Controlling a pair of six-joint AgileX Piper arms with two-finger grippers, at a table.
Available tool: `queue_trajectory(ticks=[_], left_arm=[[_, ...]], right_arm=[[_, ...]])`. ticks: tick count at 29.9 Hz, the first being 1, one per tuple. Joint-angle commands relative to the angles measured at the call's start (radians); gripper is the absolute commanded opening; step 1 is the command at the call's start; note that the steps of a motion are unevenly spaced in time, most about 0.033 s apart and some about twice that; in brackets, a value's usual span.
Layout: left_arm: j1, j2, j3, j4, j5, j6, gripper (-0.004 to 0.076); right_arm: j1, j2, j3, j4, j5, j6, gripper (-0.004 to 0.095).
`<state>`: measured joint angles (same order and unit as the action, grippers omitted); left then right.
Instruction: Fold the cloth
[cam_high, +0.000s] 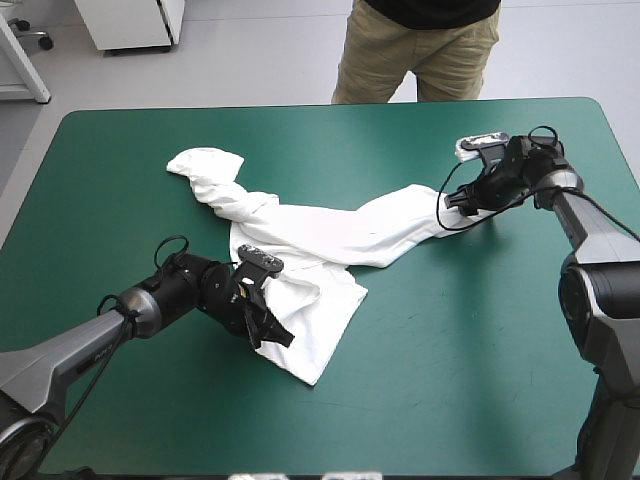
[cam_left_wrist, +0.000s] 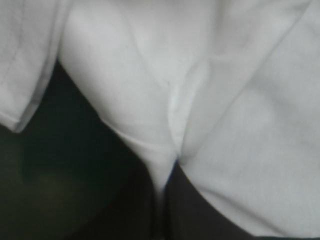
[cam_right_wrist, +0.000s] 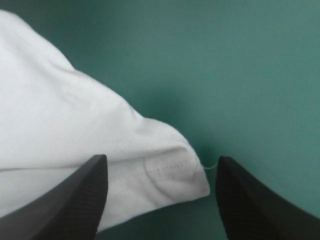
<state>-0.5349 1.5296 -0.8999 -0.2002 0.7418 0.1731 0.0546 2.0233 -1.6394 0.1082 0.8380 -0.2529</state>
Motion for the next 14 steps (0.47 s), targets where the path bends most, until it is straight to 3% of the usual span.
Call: queue_trajectory(ticks=[1, 4, 6, 7, 11, 14], left_arm=[[-0.002, -0.035, -0.016, 0.008, 0.021, -0.009, -0.0009], [-0.002, -0.035, -0.016, 0.008, 0.017, -0.009, -0.0009], [-0.002, -0.035, -0.016, 0.008, 0.012, -0.009, -0.0009], [-0.002, -0.035, -0.016, 0.008, 0.007, -0.009, -0.0009], [-0.002, -0.035, -0.016, 0.01, -0.01, -0.009, -0.0009], [-0.002, -0.046, -0.018, 0.035, -0.016, -0.03, -0.0009]], right_arm=[[-0.007, -0.013, -0.034, -0.007, 0.011, 0.001, 0.0581], [-0.007, 0.016, -0.034, 0.001, 0.057, 0.001, 0.058], [-0.006, 0.026, -0.034, 0.003, 0.085, 0.001, 0.0518], [-0.006, 0.028, -0.034, 0.011, 0.094, 0.001, 0.0457], [-0.006, 0.03, -0.034, 0.054, 0.134, -0.043, 0.0003], [-0.006, 0.03, -0.037, 0.065, 0.157, -0.048, -0.0017]])
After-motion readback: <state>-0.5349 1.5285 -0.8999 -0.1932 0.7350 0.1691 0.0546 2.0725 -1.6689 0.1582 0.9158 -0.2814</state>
